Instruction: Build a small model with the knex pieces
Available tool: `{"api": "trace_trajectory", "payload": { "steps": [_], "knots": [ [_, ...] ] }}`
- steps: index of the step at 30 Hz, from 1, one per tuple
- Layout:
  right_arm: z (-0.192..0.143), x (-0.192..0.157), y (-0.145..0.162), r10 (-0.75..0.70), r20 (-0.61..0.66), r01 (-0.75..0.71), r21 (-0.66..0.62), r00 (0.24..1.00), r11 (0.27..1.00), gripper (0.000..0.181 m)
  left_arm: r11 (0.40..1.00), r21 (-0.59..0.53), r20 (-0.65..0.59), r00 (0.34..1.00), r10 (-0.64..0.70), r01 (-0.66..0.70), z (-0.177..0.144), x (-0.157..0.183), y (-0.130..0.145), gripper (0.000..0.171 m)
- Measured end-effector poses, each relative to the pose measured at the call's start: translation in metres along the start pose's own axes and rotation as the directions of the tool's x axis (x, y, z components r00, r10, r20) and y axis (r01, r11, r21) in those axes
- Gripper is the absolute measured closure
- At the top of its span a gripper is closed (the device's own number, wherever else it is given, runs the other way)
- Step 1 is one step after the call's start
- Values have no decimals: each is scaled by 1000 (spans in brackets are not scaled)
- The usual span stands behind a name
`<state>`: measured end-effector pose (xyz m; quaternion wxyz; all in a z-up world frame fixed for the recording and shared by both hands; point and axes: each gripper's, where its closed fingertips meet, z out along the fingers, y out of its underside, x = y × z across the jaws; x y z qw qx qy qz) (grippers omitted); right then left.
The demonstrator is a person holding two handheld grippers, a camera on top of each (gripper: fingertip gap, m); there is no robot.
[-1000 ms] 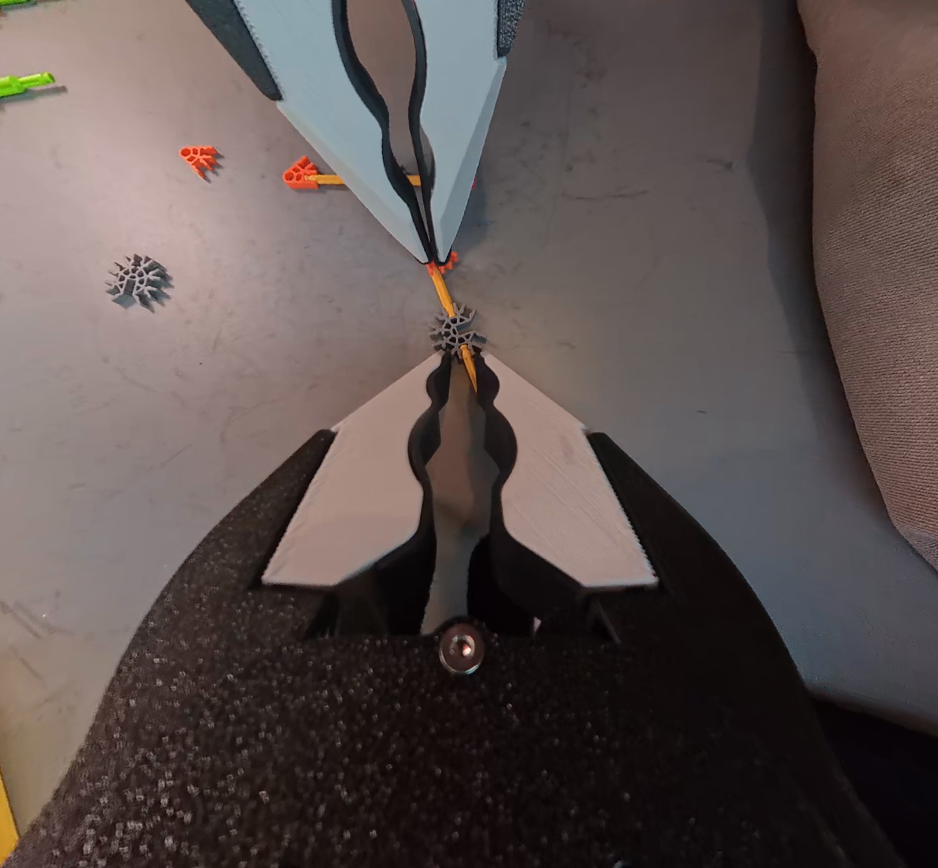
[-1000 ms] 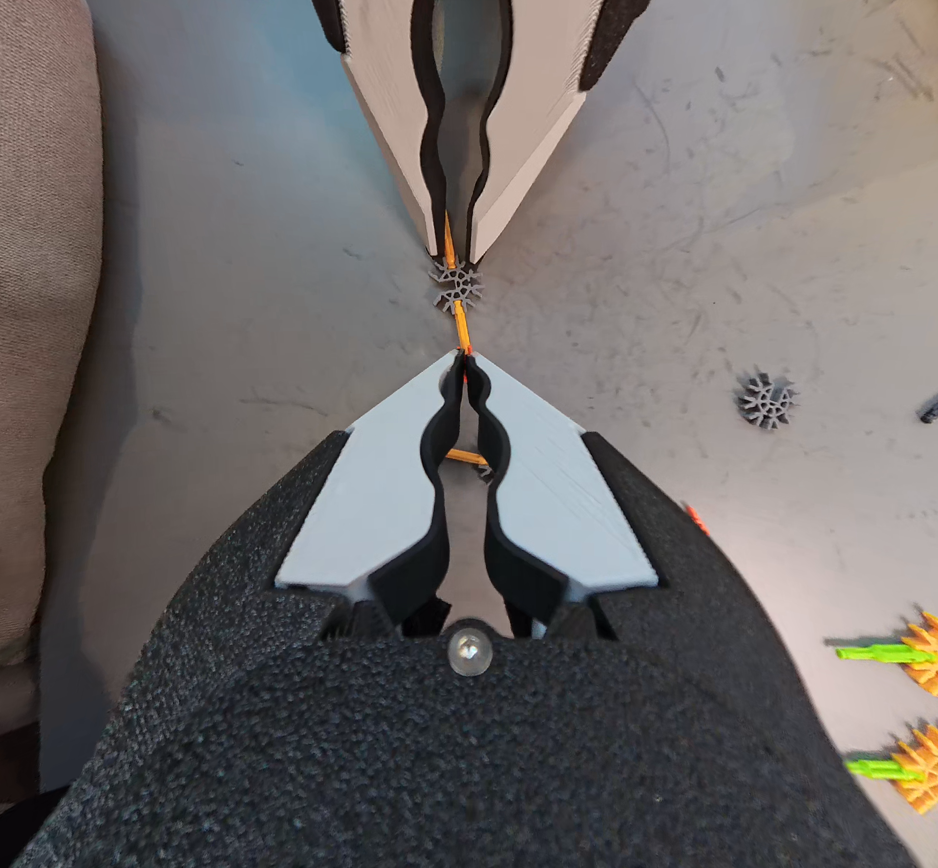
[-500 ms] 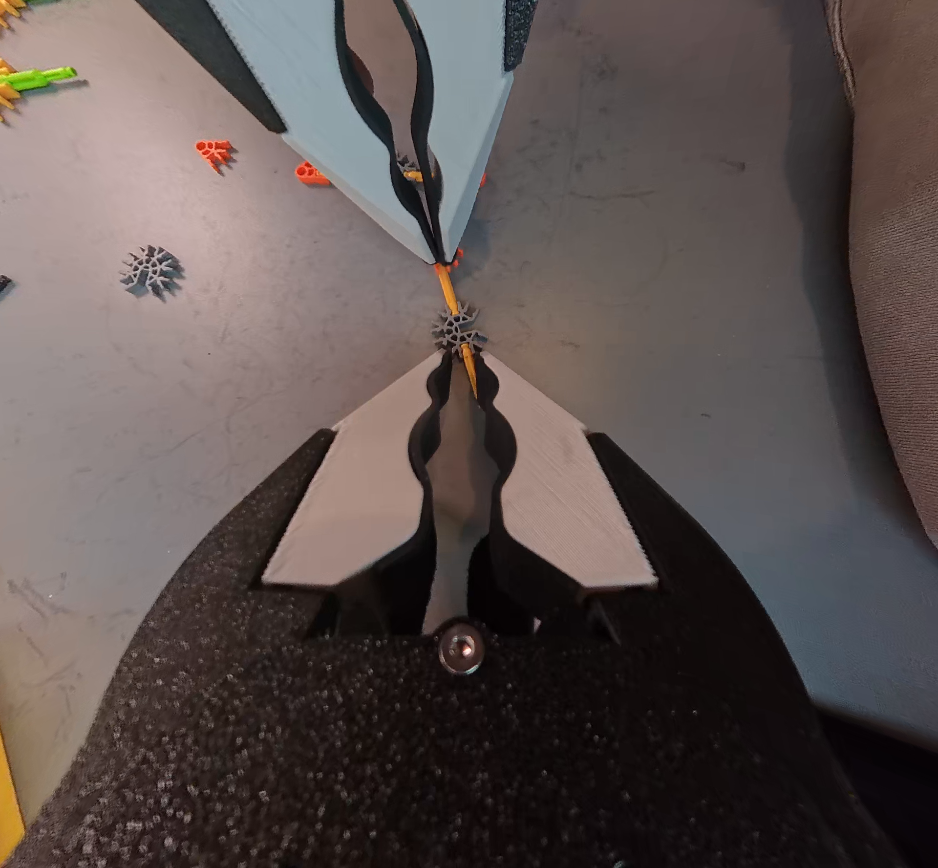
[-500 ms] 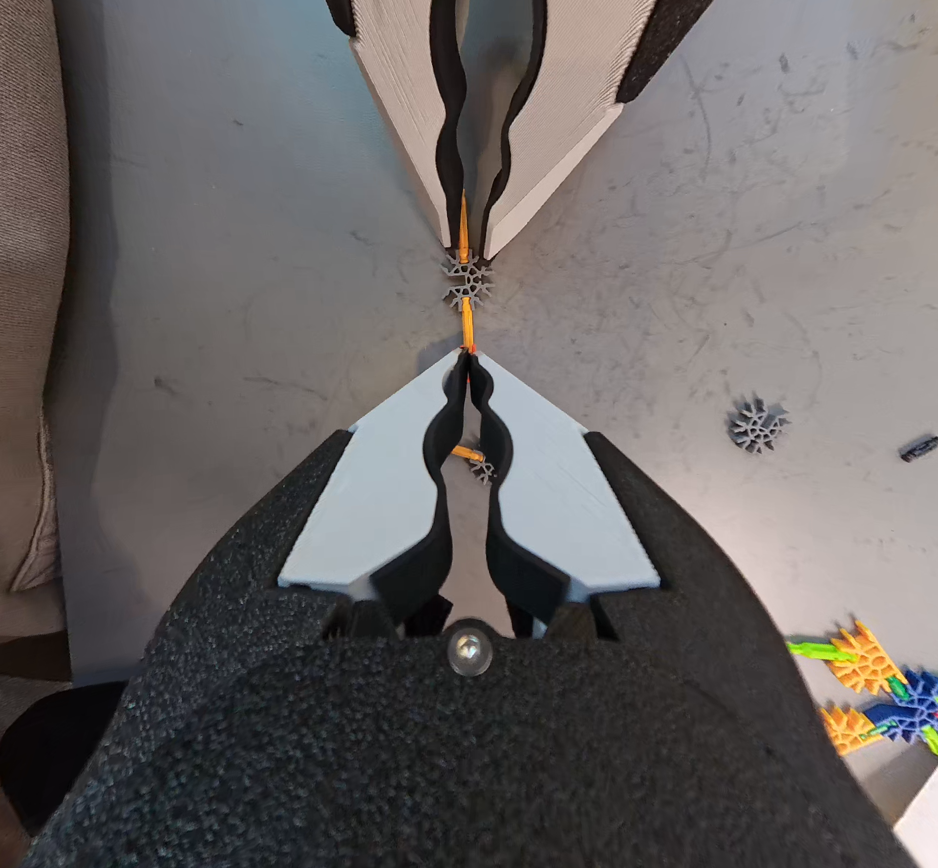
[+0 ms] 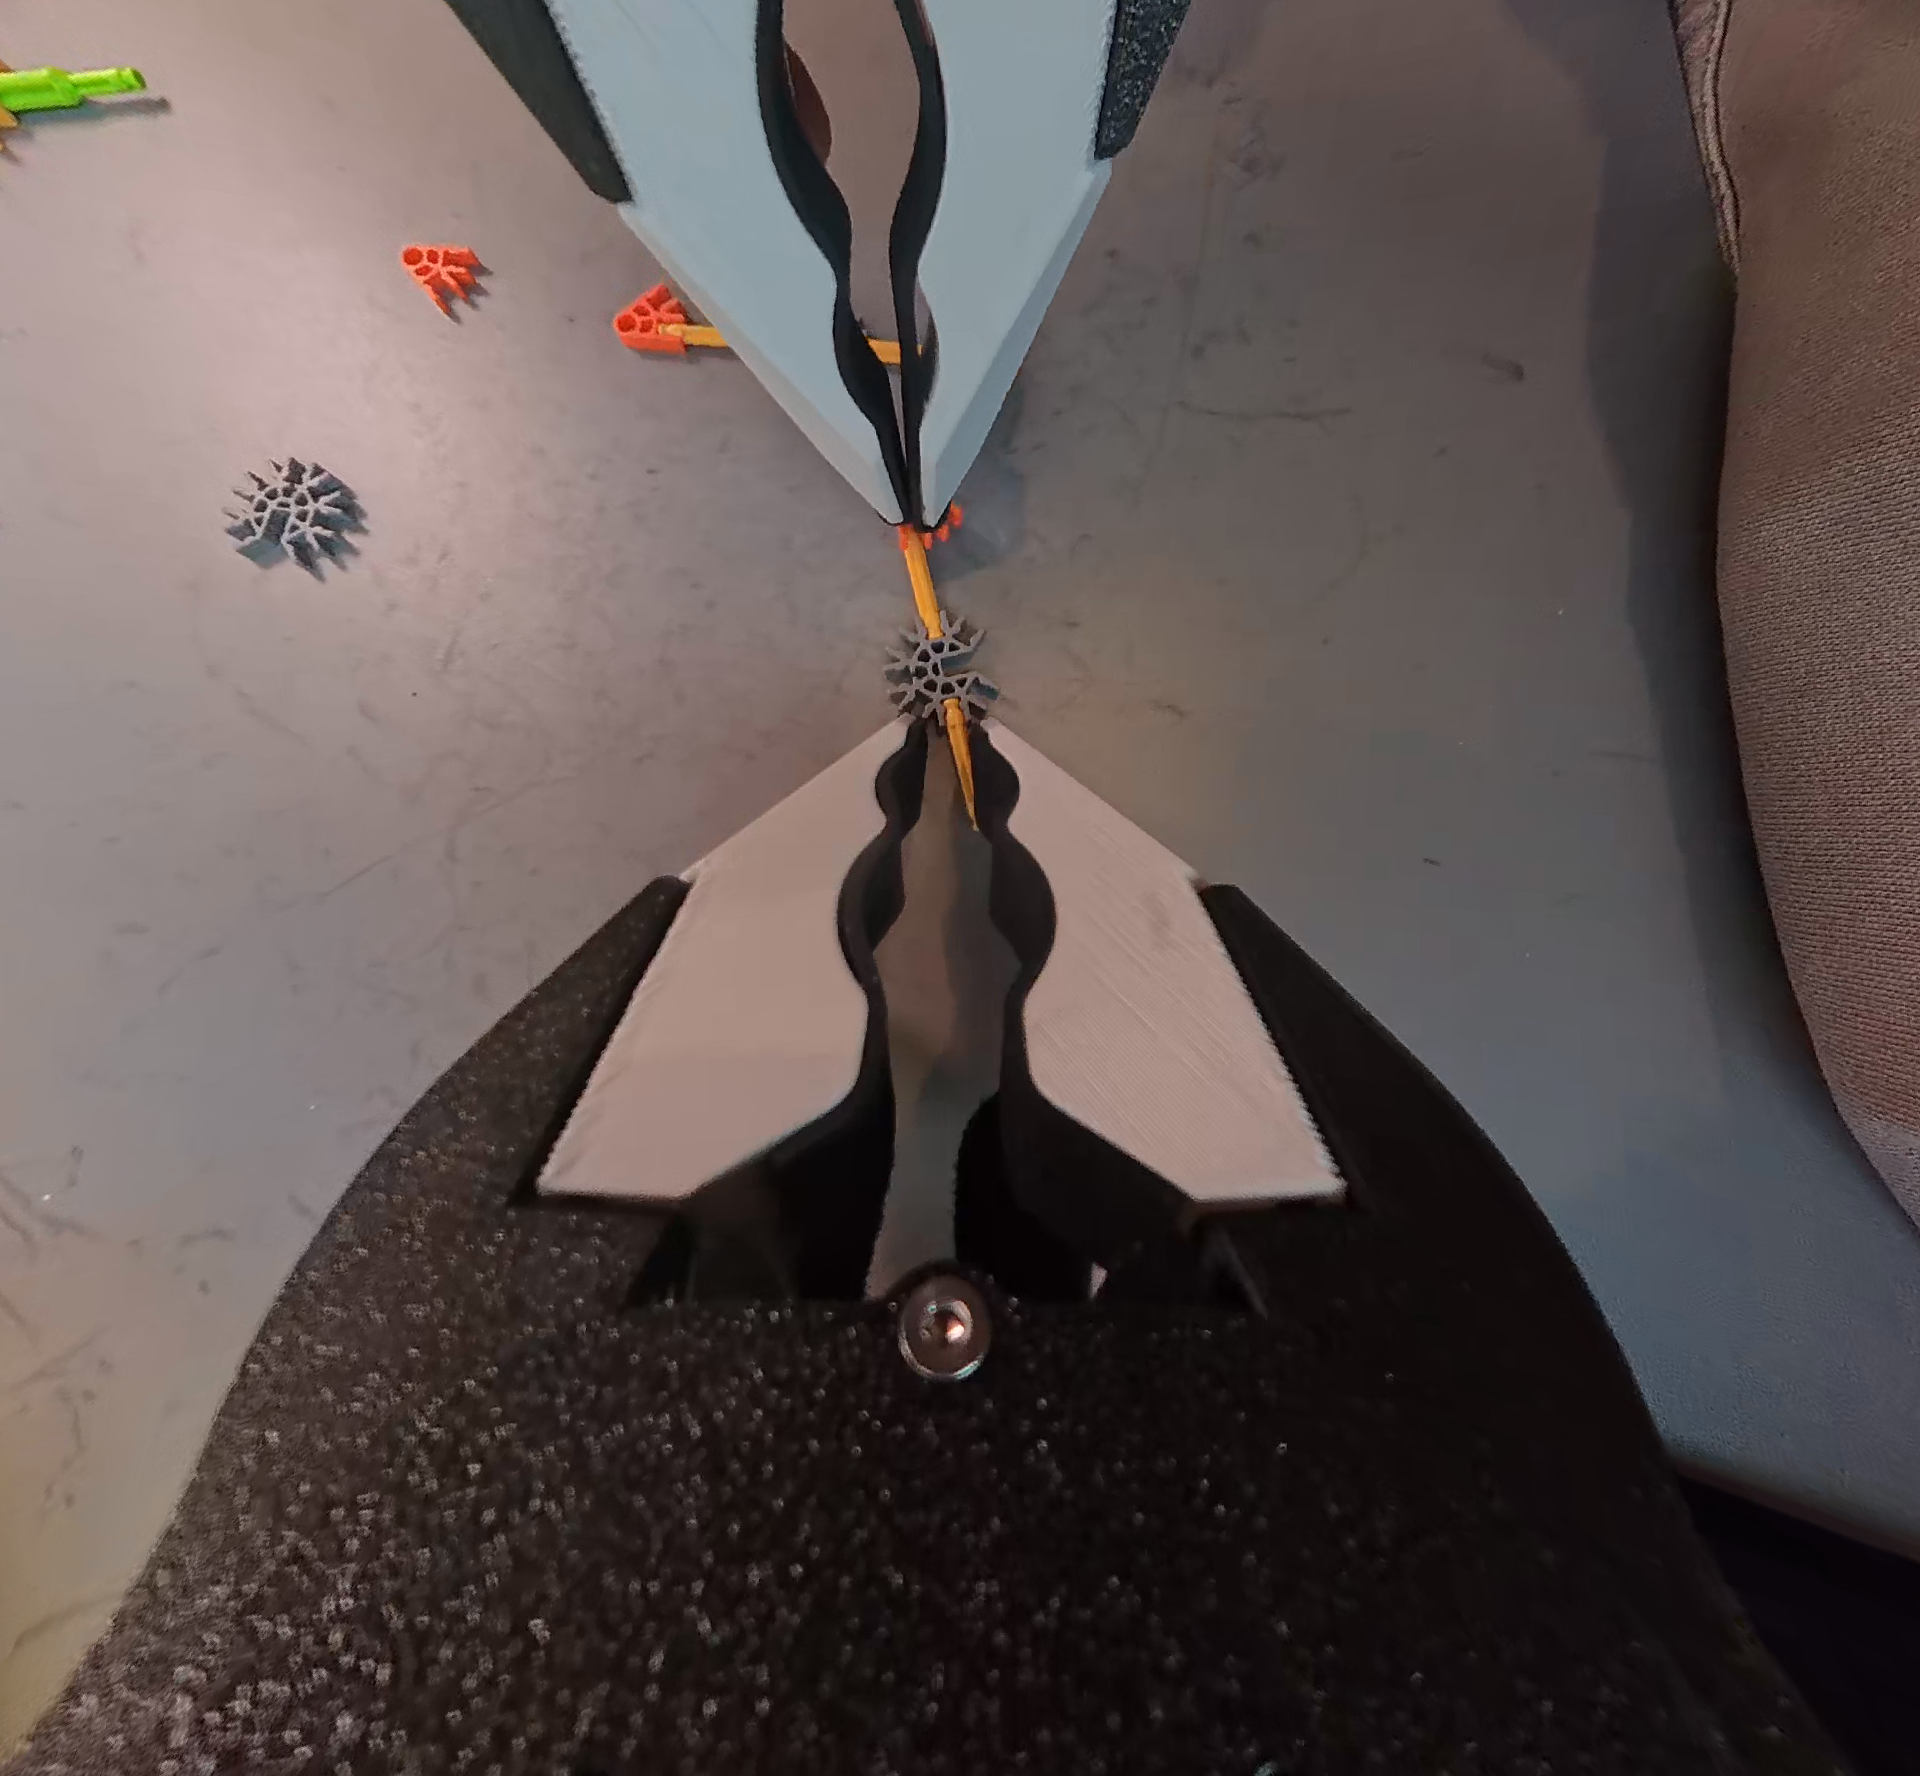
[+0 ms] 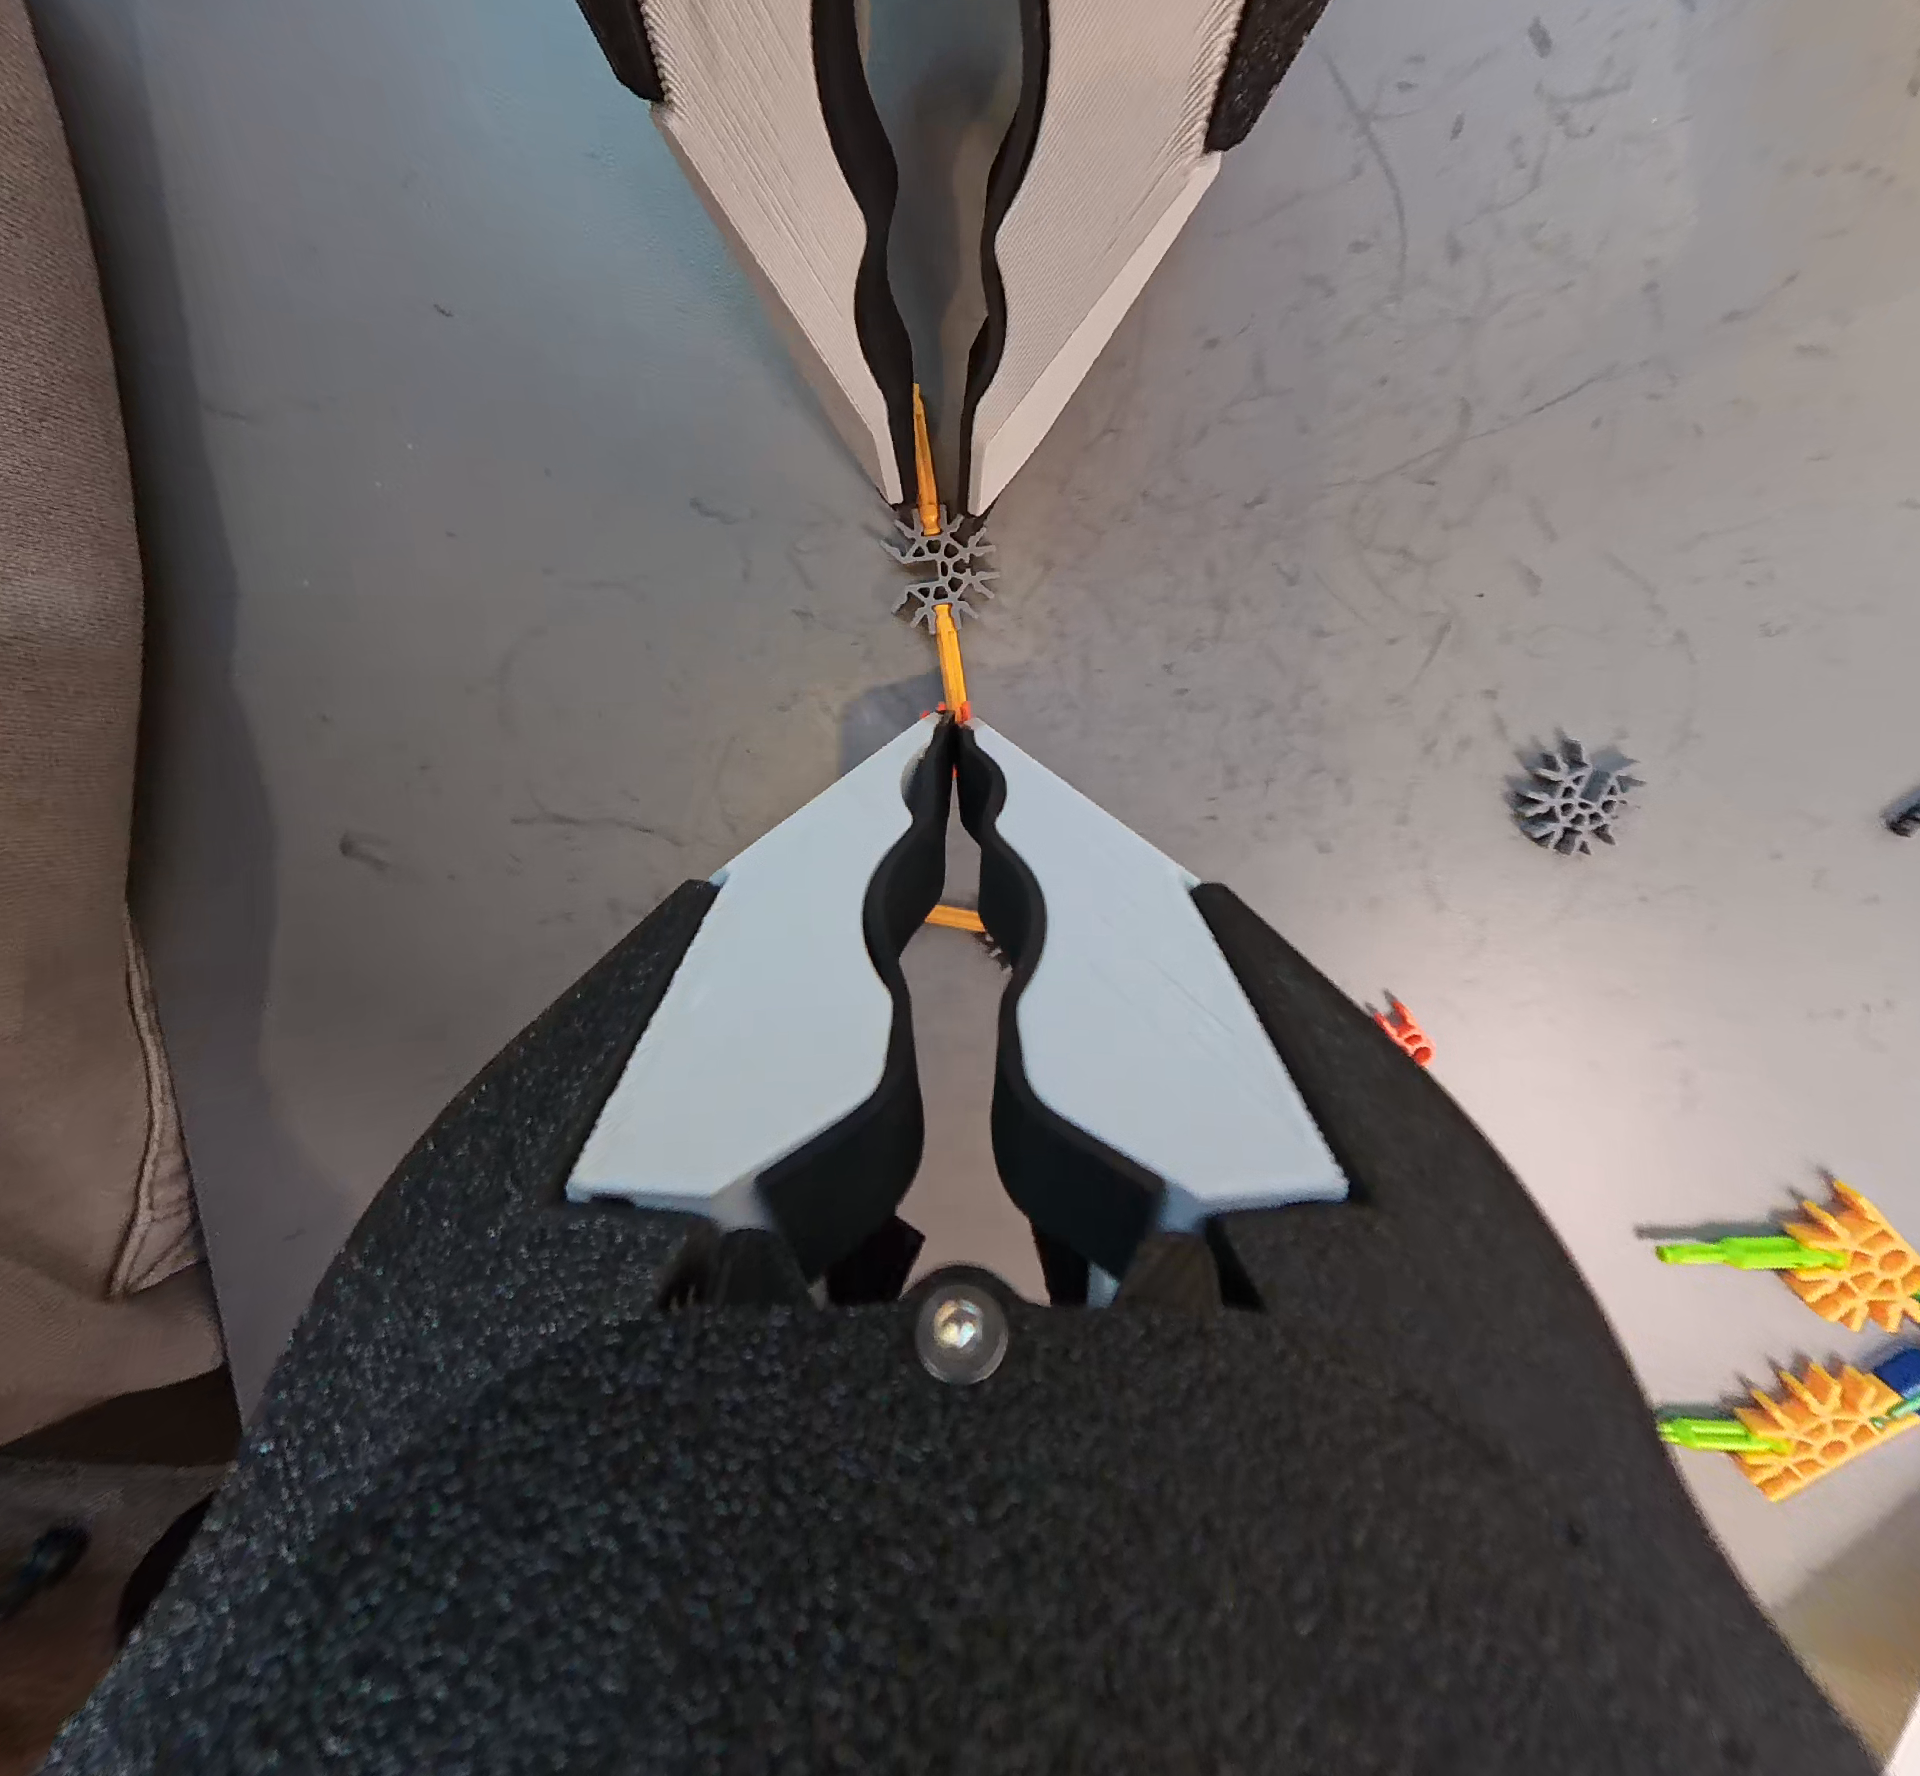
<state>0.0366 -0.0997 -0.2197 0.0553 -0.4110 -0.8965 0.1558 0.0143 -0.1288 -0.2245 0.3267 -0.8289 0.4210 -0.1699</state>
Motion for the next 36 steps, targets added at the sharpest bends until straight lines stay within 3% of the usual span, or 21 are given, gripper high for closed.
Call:
{"api": "trace_trajectory", "payload": {
  "steps": [16,36],
  "knots": [
    [0,2,3,-11,18,11,-25,1000,1000,181,1000,2,-3,1000,4,-4,0,0,1,163],
    [0,7,2,149,15,-149,16,989,989,181,999,-37,6,1000,-26,26,-4,2,6,167]
  ]
}}
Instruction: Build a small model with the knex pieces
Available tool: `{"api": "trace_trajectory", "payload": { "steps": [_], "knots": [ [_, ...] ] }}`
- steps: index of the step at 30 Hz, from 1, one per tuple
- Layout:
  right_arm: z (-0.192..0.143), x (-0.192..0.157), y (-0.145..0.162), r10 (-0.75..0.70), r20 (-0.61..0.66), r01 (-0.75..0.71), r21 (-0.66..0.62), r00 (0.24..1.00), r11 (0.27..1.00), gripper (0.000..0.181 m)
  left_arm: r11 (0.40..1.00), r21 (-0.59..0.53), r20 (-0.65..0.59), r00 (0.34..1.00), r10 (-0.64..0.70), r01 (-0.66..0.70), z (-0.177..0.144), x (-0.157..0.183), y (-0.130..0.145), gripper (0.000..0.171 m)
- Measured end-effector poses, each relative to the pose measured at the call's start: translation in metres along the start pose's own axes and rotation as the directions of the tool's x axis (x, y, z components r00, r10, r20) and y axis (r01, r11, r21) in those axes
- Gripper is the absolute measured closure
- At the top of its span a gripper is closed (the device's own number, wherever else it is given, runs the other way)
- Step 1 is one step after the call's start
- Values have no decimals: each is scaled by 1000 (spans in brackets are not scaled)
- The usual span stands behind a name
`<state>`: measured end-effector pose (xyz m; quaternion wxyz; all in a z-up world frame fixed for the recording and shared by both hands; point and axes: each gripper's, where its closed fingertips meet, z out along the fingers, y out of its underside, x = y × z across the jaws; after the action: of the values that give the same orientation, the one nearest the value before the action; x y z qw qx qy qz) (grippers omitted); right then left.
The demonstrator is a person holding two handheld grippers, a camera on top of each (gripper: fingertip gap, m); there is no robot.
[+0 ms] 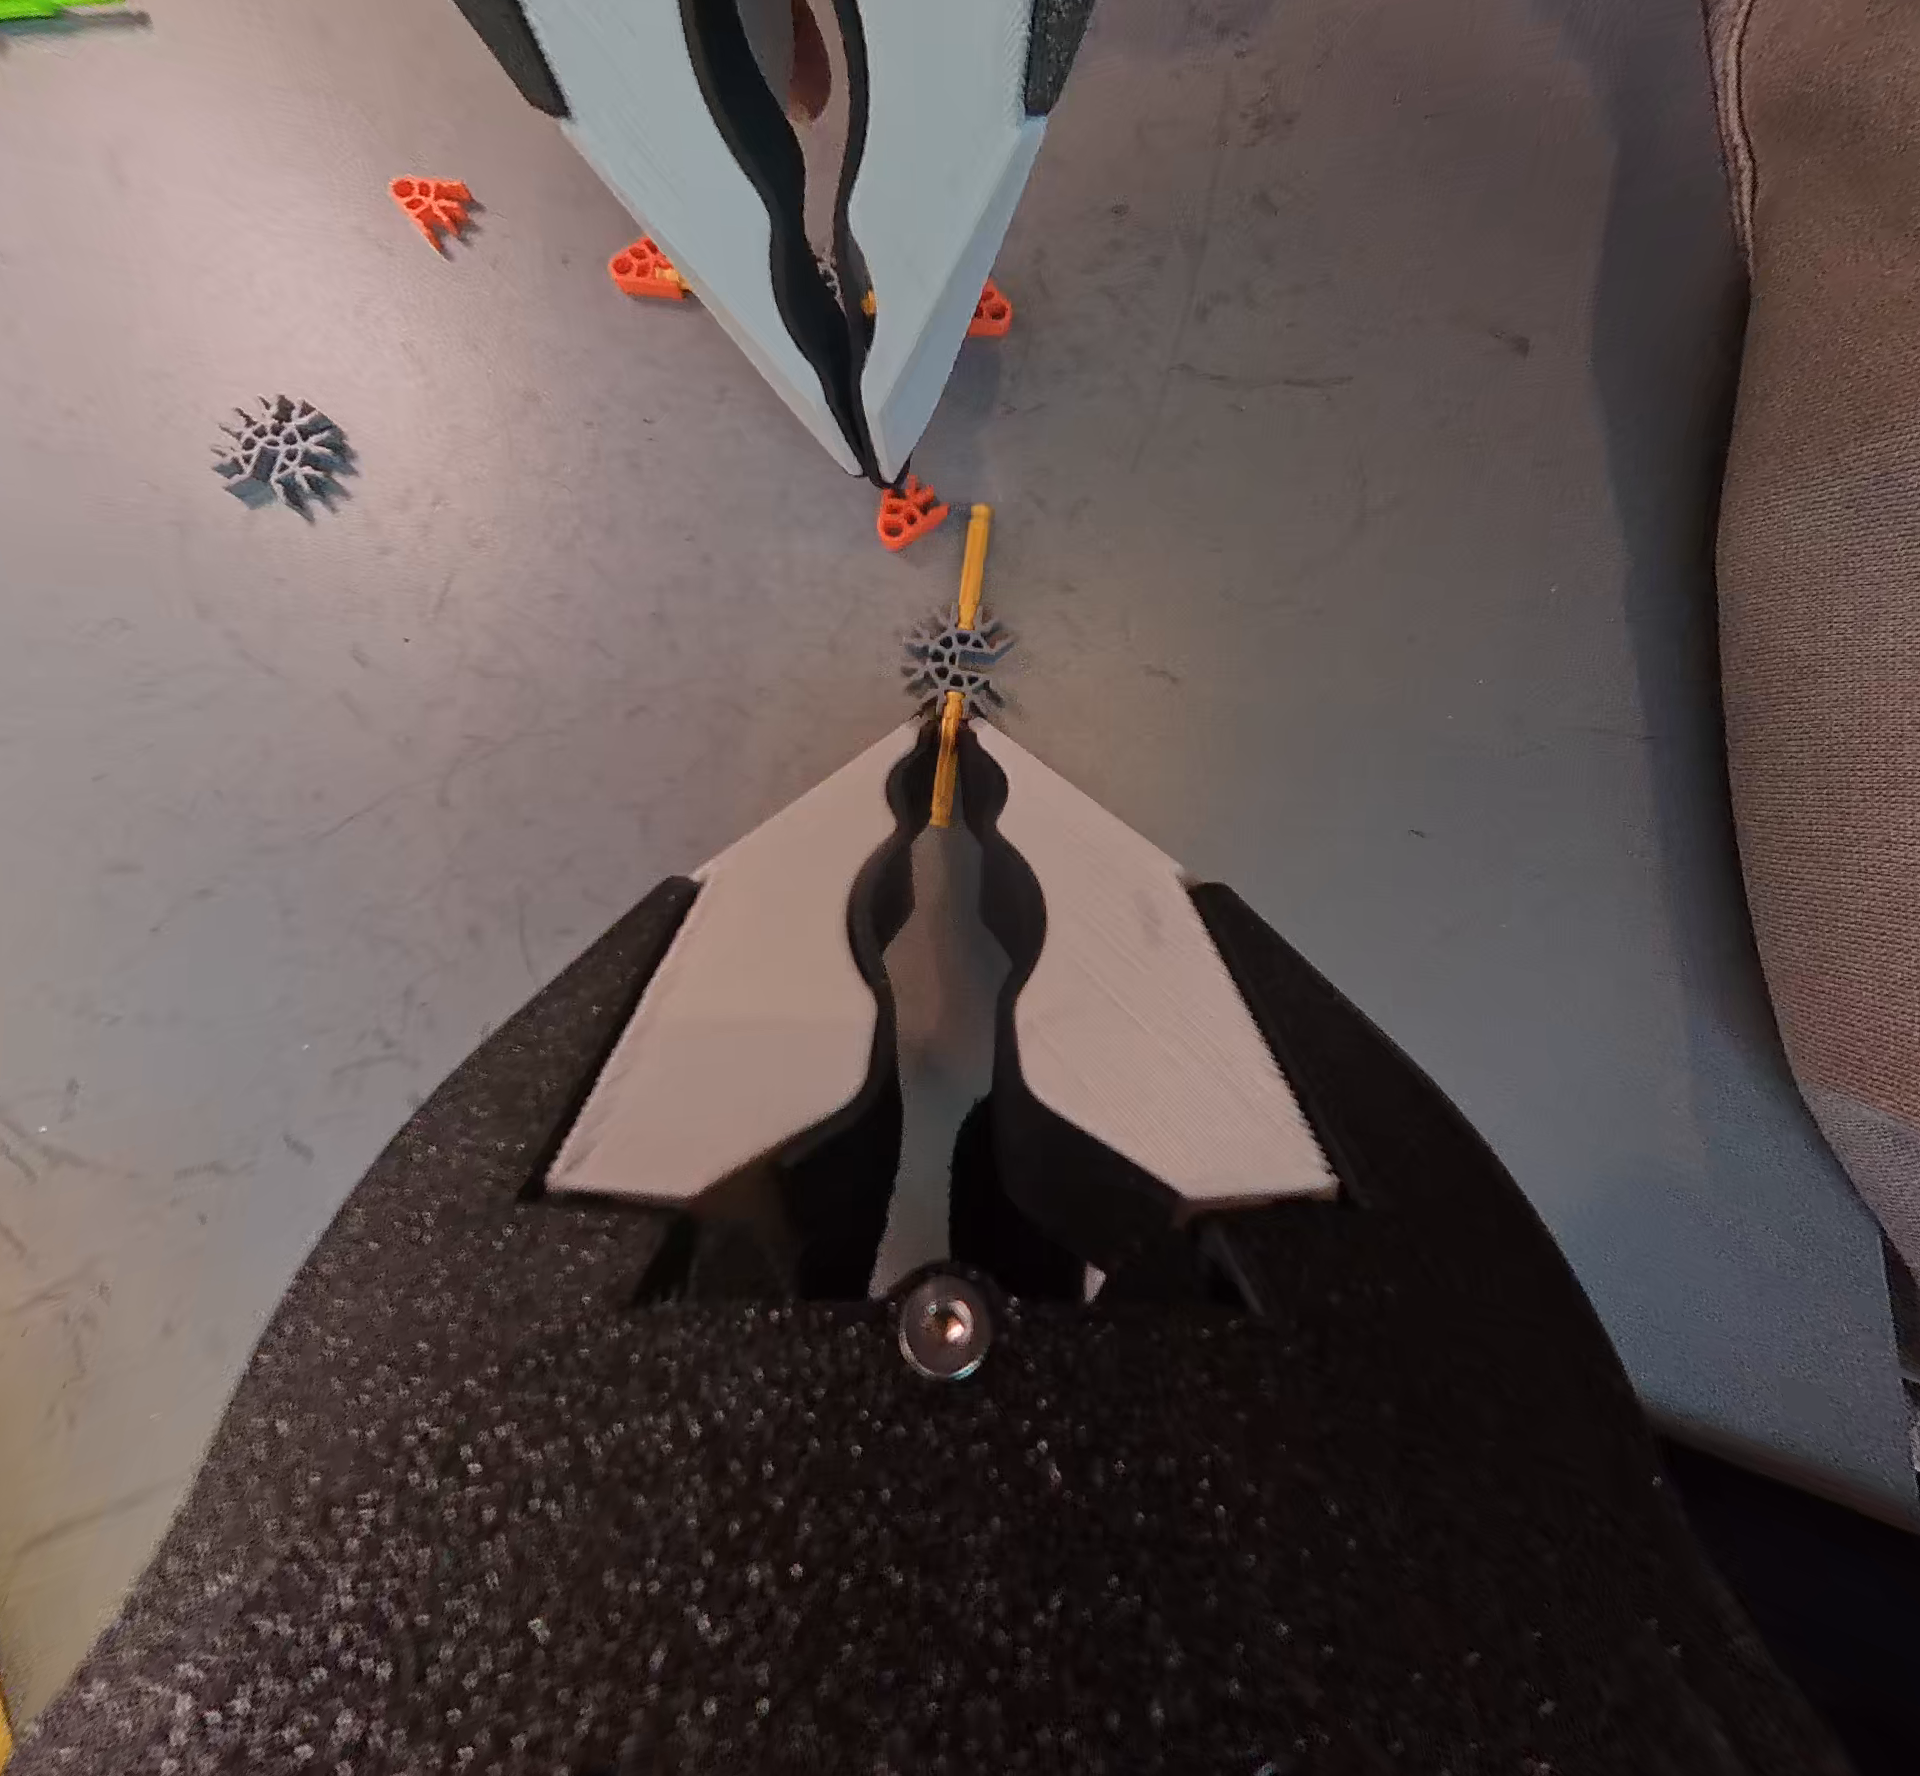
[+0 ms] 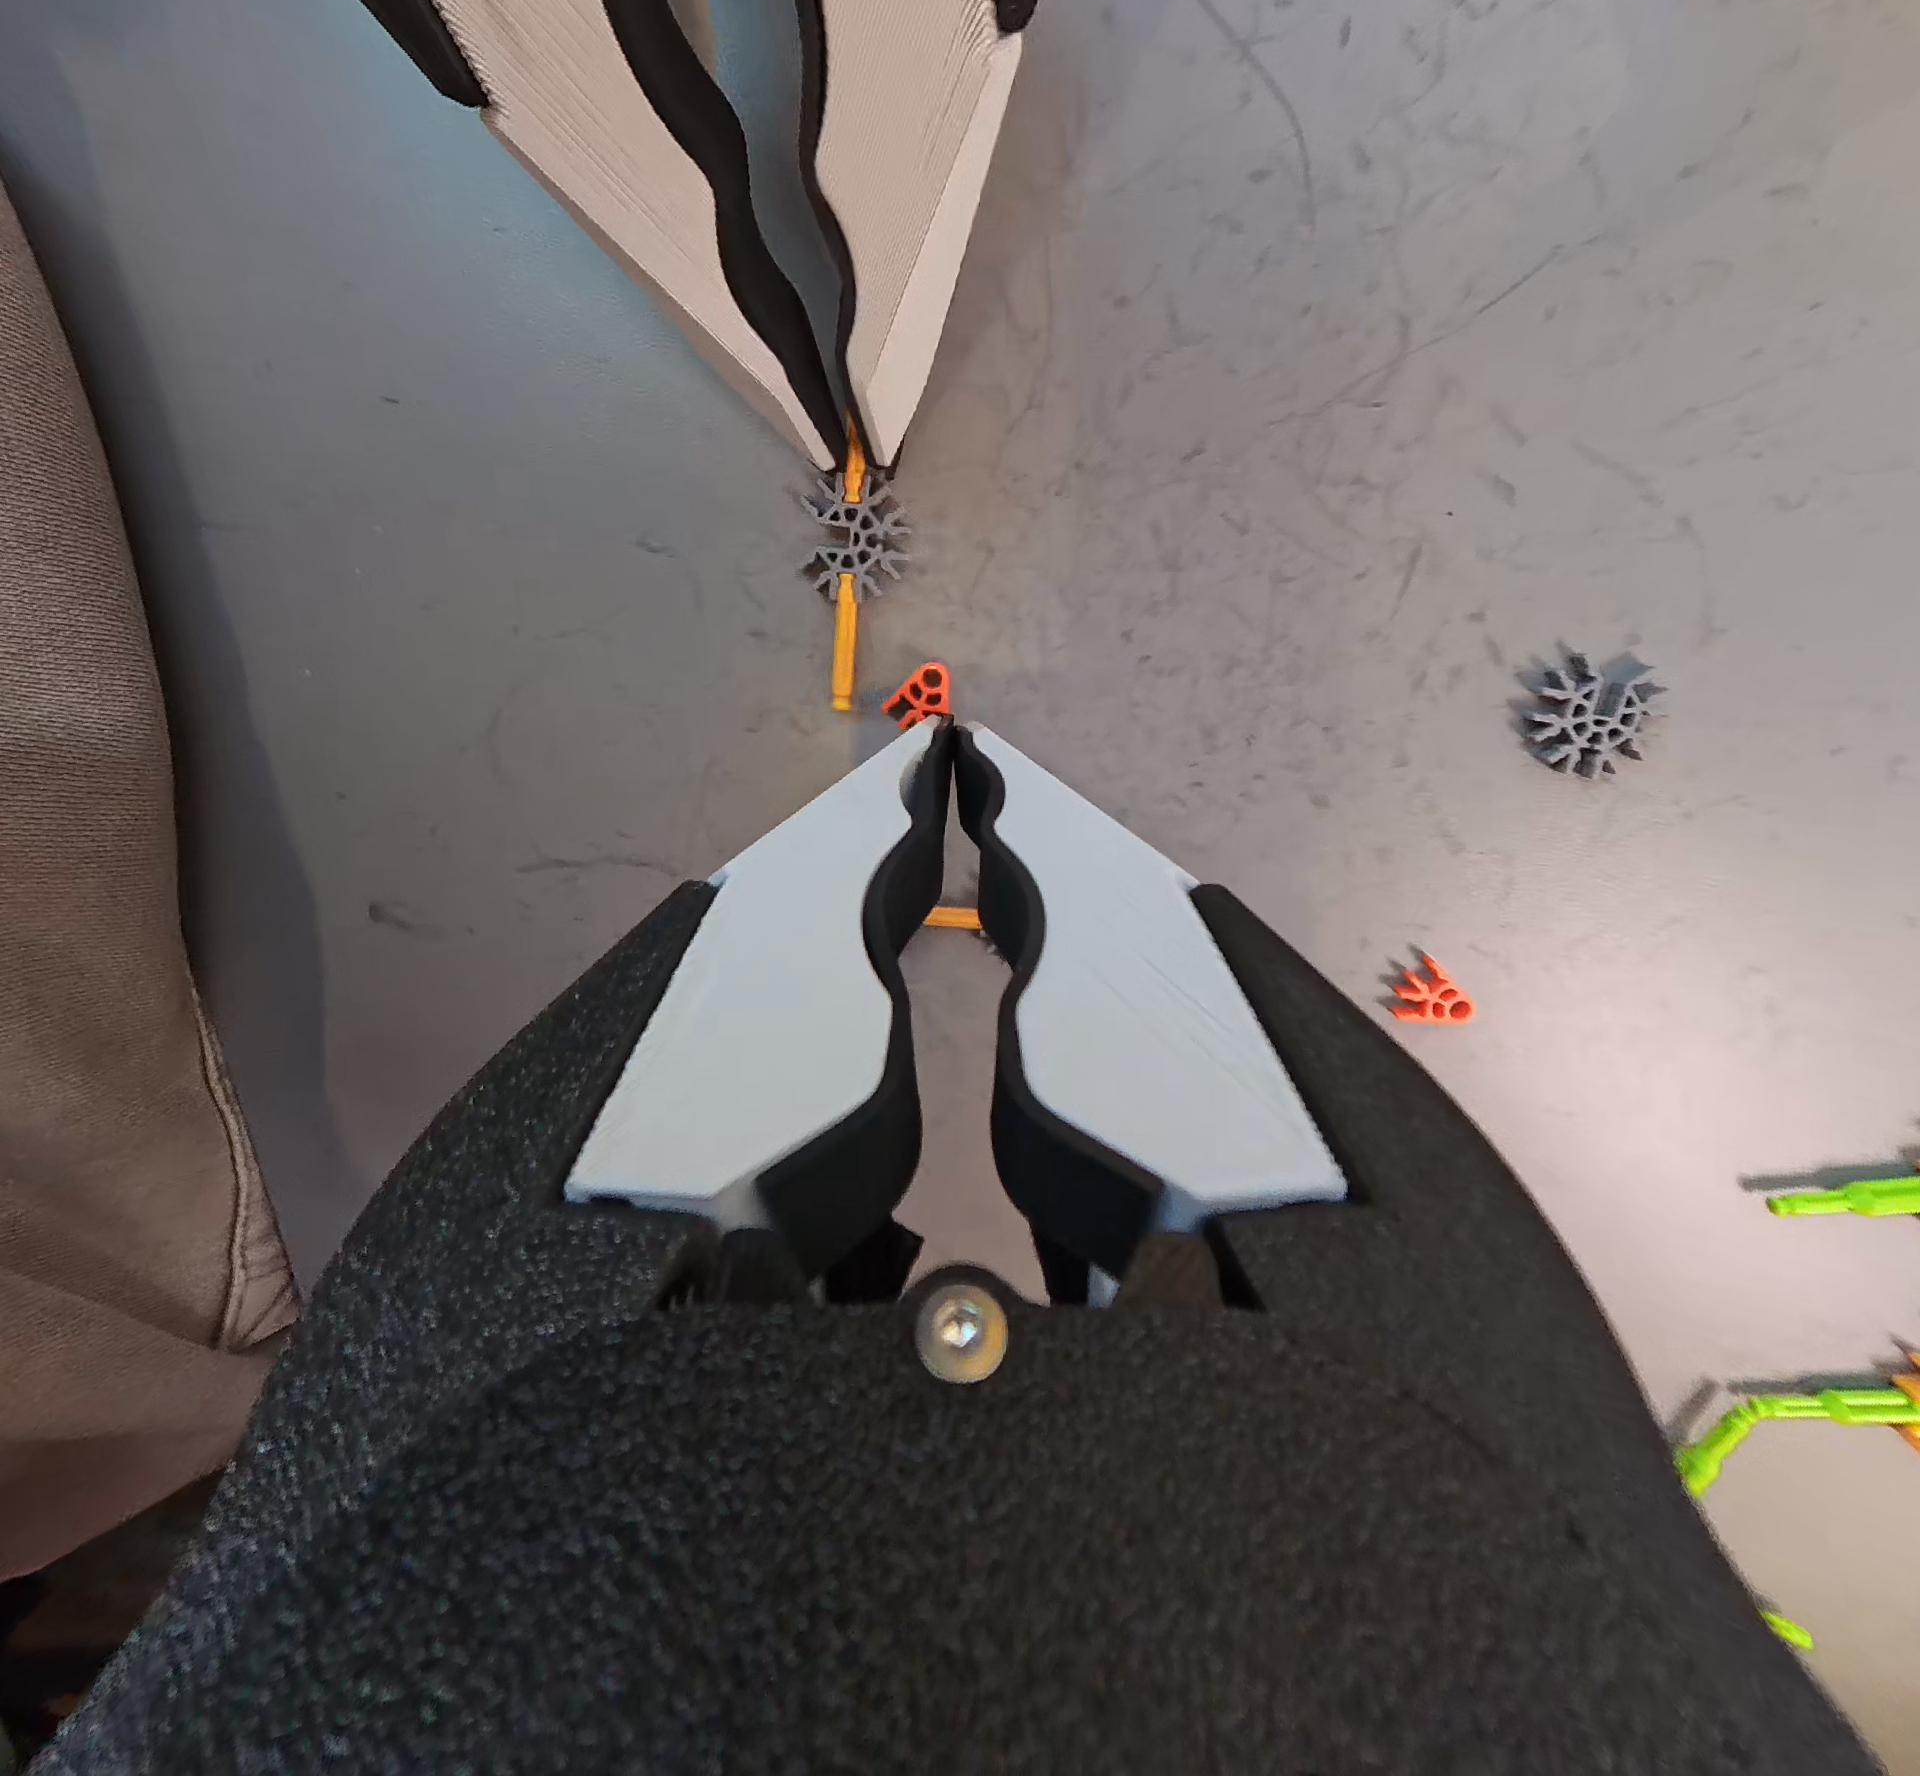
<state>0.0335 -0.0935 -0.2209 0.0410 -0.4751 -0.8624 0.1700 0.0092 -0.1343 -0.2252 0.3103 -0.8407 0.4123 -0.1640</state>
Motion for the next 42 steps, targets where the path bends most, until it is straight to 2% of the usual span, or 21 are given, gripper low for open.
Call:
{"api": "trace_trajectory", "payload": {
  "steps": [2,5,9,13,16,22,26,28,32,37,42],
  "knots": [
    [-1,-1,0,-4,3,4,6,1000,1000,181,1000,1,3,1000,-3,3,0,0,0,167],
    [-8,-8,-2,-99,25,98,41,995,994,179,1000,3,6,1000,-4,4,0,0,0,167],
    [-6,-7,2,-98,29,97,44,995,994,159,1000,2,10,1000,-1,1,-1,0,1,167],
    [0,-7,-1,-165,8,164,90,986,982,159,1000,5,7,1000,-13,13,-2,0,2,167],
    [3,-10,3,-138,29,135,80,990,988,159,999,9,-2,999,-36,36,-4,0,4,166],
    [1,-43,4,-201,97,188,128,975,974,160,999,5,-18,999,-38,38,-9,4,10,161],
    [-6,-29,2,-203,46,193,162,978,968,160,999,0,-14,999,-45,45,-13,2,14,161],
    [-6,-20,-1,-258,4,254,176,966,951,157,999,-4,-10,999,-49,49,-15,2,16,161],
    [2,-18,-7,-336,33,325,182,941,928,144,998,4,10,998,-59,59,-18,0,18,161],
    [5,-22,0,-340,95,322,164,936,932,151,998,28,35,998,-53,52,-16,0,14,161],
    [3,-23,5,-326,56,314,161,944,936,160,999,19,34,999,-31,30,-11,3,12,162]
  ]
}}
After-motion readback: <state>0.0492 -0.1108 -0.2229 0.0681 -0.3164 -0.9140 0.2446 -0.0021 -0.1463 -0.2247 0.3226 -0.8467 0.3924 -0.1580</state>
